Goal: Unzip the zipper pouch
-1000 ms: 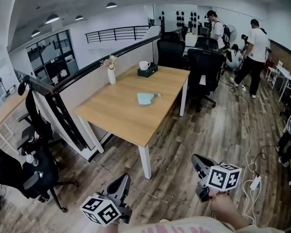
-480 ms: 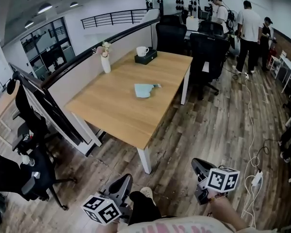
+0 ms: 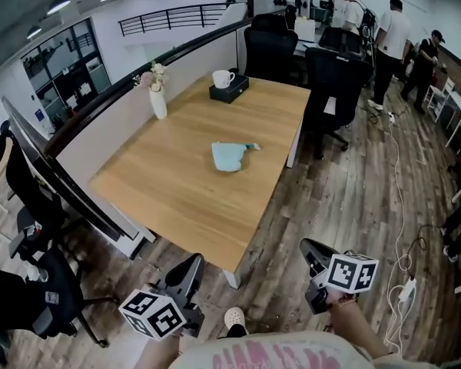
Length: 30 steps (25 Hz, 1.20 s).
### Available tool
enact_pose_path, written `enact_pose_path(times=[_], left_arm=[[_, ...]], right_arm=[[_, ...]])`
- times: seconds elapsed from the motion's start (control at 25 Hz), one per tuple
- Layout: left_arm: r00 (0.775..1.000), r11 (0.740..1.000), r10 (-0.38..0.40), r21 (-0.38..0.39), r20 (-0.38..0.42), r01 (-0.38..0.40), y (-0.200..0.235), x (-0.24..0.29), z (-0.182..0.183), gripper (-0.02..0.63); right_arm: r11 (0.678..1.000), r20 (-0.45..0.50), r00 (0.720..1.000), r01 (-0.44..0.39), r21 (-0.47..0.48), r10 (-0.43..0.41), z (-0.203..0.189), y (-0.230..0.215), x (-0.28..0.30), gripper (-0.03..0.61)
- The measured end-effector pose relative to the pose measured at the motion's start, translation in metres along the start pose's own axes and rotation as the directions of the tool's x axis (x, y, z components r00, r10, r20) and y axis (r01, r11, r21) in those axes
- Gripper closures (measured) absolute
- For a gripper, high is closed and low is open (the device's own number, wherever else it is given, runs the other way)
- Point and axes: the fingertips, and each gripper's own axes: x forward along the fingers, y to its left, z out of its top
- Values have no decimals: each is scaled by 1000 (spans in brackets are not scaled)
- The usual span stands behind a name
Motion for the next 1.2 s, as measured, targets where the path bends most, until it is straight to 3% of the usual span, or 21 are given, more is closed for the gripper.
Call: enact_pose_path(times=[0.28, 0.56, 0.72, 0.96, 1.2], left_arm=[[999, 999, -22, 40, 34, 21, 52, 49, 47, 611], [999, 997, 36, -72, -35, -39, 94, 86, 22, 611], [993, 988, 117, -97, -10, -117, 122, 108, 24, 611], [965, 955, 263, -150, 24, -256, 147, 146, 36, 611], [905, 901, 415, -182, 95, -394, 162, 171, 54, 611]], right_arm=[[999, 79, 996, -31, -23, 33, 55, 10, 72, 581], [999, -64, 998, -29, 20, 30, 30, -16, 130, 581], [997, -145, 988, -52, 59, 60, 36, -40, 178, 581], [991, -275, 954, -107, 75, 124, 76, -67, 261, 581], [965, -318, 913, -259, 35, 256, 135, -71, 344, 580]])
